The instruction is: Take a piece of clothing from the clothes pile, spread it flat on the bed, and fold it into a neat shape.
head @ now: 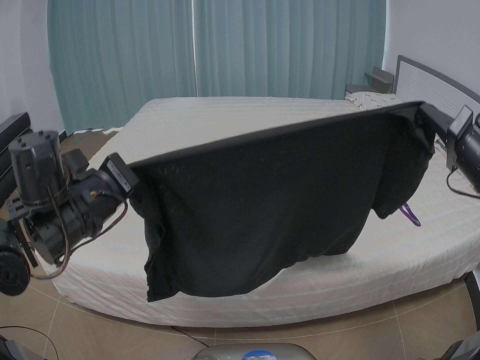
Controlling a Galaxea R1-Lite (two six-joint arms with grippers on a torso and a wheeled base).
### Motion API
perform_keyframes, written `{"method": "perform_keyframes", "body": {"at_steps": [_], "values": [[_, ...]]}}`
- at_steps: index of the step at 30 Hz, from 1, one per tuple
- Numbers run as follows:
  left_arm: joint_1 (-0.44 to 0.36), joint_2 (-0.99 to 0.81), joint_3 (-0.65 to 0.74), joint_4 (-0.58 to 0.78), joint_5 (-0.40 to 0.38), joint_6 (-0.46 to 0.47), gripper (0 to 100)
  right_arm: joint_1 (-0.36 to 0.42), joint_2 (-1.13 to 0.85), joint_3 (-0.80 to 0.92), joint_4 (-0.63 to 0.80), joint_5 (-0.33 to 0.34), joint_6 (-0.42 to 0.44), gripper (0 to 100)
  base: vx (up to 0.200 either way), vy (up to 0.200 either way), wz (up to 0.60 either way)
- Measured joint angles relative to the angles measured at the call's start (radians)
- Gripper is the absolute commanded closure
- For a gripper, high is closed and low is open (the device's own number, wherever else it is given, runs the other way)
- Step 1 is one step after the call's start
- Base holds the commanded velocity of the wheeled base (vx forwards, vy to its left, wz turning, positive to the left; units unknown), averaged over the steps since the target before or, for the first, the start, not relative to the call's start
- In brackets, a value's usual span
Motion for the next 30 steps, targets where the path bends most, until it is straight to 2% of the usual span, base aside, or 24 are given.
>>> {"method": "perform_keyframes", "body": {"at_steps": [9, 25, 30], "values": [[0.036, 0.138, -0.22, 0.099, -0.024, -0.004, 100, -0.066, 0.169, -0.194, 0.061, -0.002, -0.007, 100, 0.178, 0.0, 0.0], [0.138, 0.414, -0.394, 0.108, -0.1, -0.001, 100, -0.086, 0.517, -0.378, 0.015, -0.006, -0.016, 100, 0.2, 0.0, 0.0], [0.161, 0.525, -0.45, 0.106, -0.102, 0.002, 100, -0.086, 0.629, -0.42, 0.013, -0.009, -0.013, 100, 0.0, 0.0, 0.0]]}}
